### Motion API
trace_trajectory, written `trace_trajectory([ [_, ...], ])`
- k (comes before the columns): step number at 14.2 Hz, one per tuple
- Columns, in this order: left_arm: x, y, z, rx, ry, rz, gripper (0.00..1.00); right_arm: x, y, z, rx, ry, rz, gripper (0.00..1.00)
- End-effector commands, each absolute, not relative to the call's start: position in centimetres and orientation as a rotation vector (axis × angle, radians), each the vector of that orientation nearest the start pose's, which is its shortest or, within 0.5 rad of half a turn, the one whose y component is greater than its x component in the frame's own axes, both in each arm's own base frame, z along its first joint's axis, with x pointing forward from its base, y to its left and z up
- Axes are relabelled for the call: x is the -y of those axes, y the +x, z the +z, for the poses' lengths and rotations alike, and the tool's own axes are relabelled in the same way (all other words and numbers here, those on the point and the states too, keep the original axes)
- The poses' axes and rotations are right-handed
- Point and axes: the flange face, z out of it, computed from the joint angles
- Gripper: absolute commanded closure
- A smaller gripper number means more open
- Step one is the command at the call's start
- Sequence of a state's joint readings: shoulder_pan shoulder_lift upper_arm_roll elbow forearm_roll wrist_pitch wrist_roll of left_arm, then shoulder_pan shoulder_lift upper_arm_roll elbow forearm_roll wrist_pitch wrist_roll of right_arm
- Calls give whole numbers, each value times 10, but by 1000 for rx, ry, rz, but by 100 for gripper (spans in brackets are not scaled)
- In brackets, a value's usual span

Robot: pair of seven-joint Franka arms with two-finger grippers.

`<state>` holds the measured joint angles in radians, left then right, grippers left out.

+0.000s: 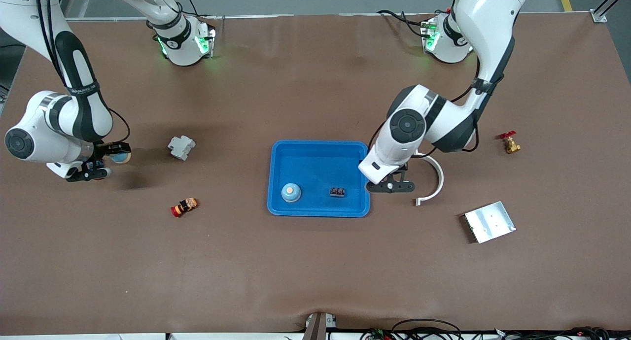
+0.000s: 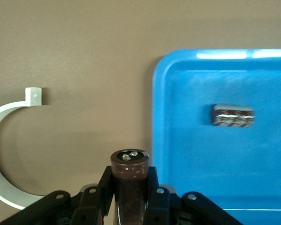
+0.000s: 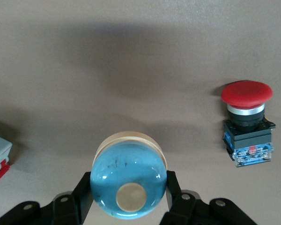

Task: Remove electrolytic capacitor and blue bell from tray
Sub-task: 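Lower the dome beside the red button and open the right gripper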

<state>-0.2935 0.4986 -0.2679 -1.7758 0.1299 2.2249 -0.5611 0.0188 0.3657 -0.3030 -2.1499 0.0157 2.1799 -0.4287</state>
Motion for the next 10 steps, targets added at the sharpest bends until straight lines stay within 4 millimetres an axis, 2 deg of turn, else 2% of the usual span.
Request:
trace_trajectory([
  [1, 316, 553, 283, -190, -3133, 54, 100, 148, 502, 202, 234, -3069, 531, 88],
  [3, 298, 556, 273, -259, -3129, 61, 100, 148, 503, 201, 236, -3075, 524, 78],
  [5, 296, 548, 259, -319, -3133, 48, 100, 158, 502, 198, 212, -3086, 525, 77],
  [6, 294, 544, 251, -323, -3138, 36, 100, 158, 503, 198, 213, -3085, 524, 68],
  [8, 283, 544, 244, -342, -3145, 17, 100, 156, 504, 198, 218, -3086, 522, 29],
  [9, 282, 543, 242, -358, -3143, 22, 100, 156, 504, 199, 212, -3086, 518, 0],
  [10, 277, 545, 241, -351, -3143, 21, 100, 155, 505, 199, 212, -3084, 521, 0],
])
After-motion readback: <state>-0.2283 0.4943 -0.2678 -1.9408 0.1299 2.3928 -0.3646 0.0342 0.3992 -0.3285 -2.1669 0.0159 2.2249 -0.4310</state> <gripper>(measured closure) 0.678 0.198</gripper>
